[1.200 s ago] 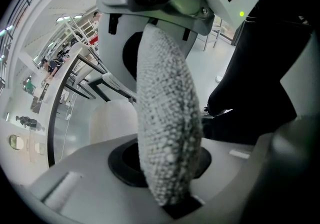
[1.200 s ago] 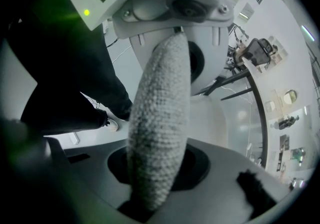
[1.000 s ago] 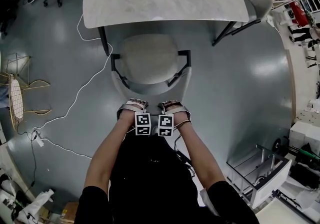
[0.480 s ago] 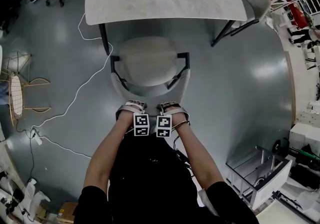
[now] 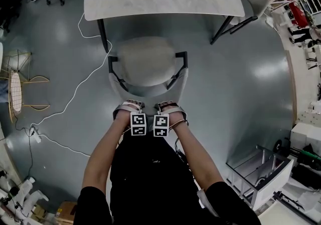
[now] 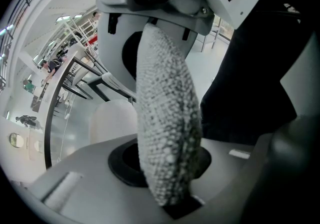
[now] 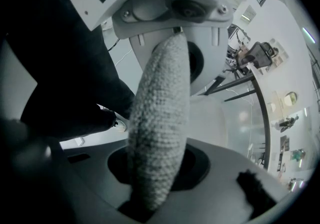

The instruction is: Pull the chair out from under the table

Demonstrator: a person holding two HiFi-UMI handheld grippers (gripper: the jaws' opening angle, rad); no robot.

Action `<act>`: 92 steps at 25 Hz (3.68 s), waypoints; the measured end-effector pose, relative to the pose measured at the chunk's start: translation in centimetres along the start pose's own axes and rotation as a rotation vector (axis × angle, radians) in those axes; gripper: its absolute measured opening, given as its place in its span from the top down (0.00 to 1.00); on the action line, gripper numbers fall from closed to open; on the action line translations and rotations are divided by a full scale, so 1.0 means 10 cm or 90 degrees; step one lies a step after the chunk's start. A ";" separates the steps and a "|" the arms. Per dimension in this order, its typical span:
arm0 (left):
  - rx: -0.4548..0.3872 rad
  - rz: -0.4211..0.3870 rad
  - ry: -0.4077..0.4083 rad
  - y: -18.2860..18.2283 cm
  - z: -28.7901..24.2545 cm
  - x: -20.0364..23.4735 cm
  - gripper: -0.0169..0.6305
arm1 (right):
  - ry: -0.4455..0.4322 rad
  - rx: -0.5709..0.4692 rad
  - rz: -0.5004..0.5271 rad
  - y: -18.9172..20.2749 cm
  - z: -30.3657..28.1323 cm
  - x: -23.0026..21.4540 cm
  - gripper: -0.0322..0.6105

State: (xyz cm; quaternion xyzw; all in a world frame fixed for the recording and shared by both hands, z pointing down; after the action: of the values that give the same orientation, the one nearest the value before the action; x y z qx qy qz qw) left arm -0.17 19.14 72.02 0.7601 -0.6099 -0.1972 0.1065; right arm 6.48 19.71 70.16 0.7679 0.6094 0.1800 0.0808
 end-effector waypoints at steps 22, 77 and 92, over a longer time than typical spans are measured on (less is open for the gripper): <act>0.003 0.010 -0.009 -0.21 0.03 -0.54 0.84 | -0.005 0.000 0.008 -0.08 0.09 0.55 0.81; -0.040 0.195 -0.087 -0.49 0.76 -1.23 0.59 | 0.086 -0.130 -0.190 -0.53 1.05 1.18 0.62; -0.370 0.441 -0.419 -0.75 2.54 -0.80 0.96 | 0.466 -0.512 -0.555 -0.64 2.88 0.52 0.83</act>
State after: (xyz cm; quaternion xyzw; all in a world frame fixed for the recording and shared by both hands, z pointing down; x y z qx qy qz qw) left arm -5.87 30.59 47.53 0.3531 -0.7456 -0.5377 0.1741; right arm 12.51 29.05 42.34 0.2536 0.7361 0.5902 0.2133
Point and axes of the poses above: the fingertips, and each gripper's own axes: z backward along the fingers, x to its left, y out of its underside, the point moved 7 cm from there along z, backward along the fingers, and after that the axes turned 12 degrees about -x, right-handed, at the moved point
